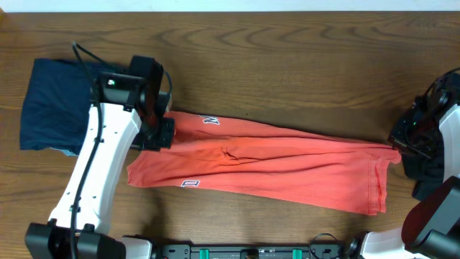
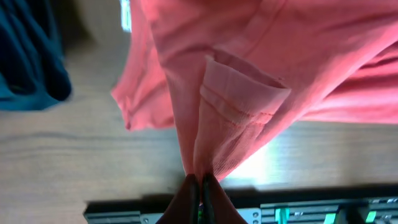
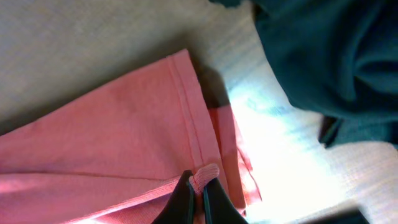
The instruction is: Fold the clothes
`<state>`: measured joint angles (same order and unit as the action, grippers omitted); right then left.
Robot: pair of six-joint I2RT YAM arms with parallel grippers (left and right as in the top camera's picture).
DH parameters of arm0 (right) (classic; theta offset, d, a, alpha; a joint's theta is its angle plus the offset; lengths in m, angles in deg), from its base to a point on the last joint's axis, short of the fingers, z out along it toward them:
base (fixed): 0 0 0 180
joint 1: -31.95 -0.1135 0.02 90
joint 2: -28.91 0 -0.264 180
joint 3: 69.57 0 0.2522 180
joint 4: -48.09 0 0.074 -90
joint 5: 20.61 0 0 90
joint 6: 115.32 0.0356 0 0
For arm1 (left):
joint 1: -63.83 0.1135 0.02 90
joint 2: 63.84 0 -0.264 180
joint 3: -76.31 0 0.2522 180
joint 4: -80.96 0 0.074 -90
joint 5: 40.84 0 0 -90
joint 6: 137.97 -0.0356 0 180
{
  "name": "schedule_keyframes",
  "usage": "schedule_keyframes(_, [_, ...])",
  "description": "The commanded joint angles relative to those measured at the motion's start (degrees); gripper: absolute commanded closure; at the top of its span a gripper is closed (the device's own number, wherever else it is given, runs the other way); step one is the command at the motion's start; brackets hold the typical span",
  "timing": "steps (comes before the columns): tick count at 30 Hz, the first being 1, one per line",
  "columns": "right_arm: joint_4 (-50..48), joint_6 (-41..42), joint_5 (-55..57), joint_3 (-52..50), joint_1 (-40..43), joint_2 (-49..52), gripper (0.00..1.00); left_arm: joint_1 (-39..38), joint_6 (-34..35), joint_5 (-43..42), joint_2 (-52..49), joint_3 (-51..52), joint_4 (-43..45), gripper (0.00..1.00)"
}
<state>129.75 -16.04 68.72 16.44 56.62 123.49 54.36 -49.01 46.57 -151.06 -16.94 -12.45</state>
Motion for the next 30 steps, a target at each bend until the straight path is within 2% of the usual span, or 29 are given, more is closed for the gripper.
schedule_keyframes(1, [1.3, 1.0, 3.9, -0.5, 0.2, -0.9, 0.97, 0.3, 0.9, 0.7, 0.0, 3.4, 0.5, 0.94])
schedule_keyframes(5, [2.3, 1.0, 6.1, -2.7, 0.2, -0.9, 0.98, 0.3, 0.9, 0.7, 0.0, 5.0, 0.9, 0.94])
schedule_keyframes(10, [2.6, 5.1, 10.8, -6.5, 0.2, -0.9, 0.99, 0.3, 0.9, 1.0, 0.0, 5.0, -1.3, 0.94])
schedule_keyframes(14, [3.1, 5.1, 11.7, -6.6, 0.2, -0.9, 0.99, 0.5, 1.0, 4.2, 0.0, 5.0, -3.1, 0.94])
schedule_keyframes(20, [4.6, 6.6, 13.3, -6.6, 0.0, -0.9, 0.98, 1.8, 0.9, 4.6, 0.0, 5.0, -3.3, 0.94])
schedule_keyframes(22, [5.0, 6.6, 13.2, -6.6, 0.0, -0.9, 0.91, 1.9, 0.9, 4.6, 0.0, 5.0, -3.0, 0.94])
schedule_keyframes(23, [5.2, 6.6, 13.1, -6.6, 0.0, -0.9, 0.84, 1.9, 0.9, 4.6, 0.0, 5.0, -2.8, 0.94])
schedule_keyframes(24, [5.4, 6.6, 12.6, -6.6, 0.0, -0.9, 0.70, 1.9, 0.9, 4.6, 0.0, 5.0, -2.4, 0.94])
schedule_keyframes(27, [5.4, 6.6, 12.5, -6.6, 0.0, -0.9, 0.47, 1.9, 0.9, 4.6, 0.0, 5.0, -2.0, 0.94])
schedule_keyframes(30, [5.1, 6.6, 12.4, -6.6, 0.0, -0.9, 0.36, 1.9, 1.0, 4.6, 0.0, 5.0, -2.1, 0.94])
